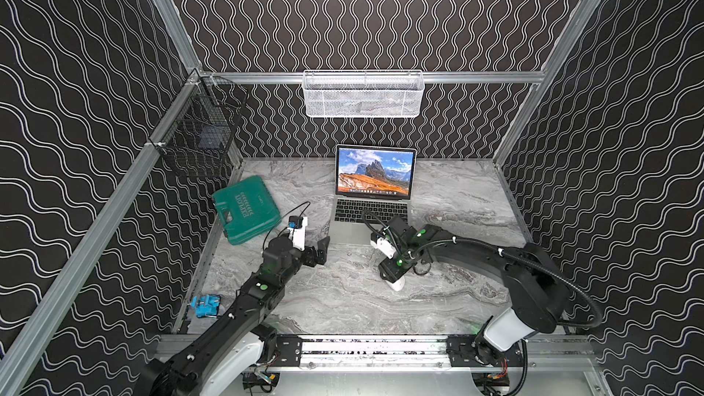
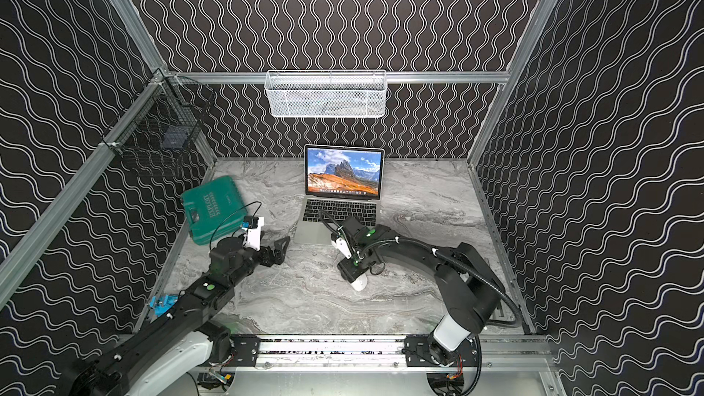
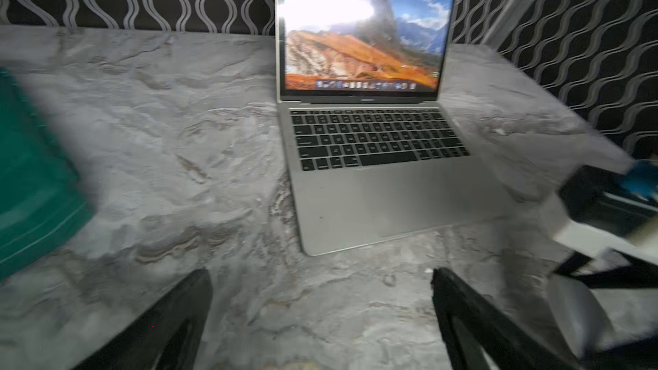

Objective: Insert the wireless mouse receiver into the laptop
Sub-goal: Place the mouse at the center of the board, then reset both arms

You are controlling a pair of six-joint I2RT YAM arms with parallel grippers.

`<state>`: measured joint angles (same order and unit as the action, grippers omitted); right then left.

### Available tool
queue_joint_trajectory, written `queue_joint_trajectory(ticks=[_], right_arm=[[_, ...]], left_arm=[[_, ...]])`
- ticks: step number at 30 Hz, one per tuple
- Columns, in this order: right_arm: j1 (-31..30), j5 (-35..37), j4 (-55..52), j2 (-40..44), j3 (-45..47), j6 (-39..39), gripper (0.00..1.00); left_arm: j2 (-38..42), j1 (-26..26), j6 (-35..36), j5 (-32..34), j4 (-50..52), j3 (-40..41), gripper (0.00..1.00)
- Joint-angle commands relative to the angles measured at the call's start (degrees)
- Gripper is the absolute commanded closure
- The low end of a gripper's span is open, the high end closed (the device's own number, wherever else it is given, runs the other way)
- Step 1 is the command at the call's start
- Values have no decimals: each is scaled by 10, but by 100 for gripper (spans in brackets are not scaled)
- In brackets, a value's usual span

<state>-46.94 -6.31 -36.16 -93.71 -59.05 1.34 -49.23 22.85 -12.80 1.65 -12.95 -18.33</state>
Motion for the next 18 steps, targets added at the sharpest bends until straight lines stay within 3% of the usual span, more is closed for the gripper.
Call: queue_joint_trajectory(ticks=[1,4,7,10,15,18], right_arm=[[-7,22,-17,-5,3,14,16],[-7,16,0,16,7,10,2],[3,32,29,67,16,-18,1],[63,38,88,145,64,-57,1],[241,39,210,248,156,-68,1],[293,136,256,259,174,-63,1]], left_arm=[[-29,-3,66,92,-35,-11,1],[-62,-6,94,138,-75,-15,1],[-95,-13,137,187,-121,-16,1],[-141,-51,162,208,-178,-5,1],[-266,-153,143,85,-315,19,1],[-309,-178,151,15,-348,1,1]])
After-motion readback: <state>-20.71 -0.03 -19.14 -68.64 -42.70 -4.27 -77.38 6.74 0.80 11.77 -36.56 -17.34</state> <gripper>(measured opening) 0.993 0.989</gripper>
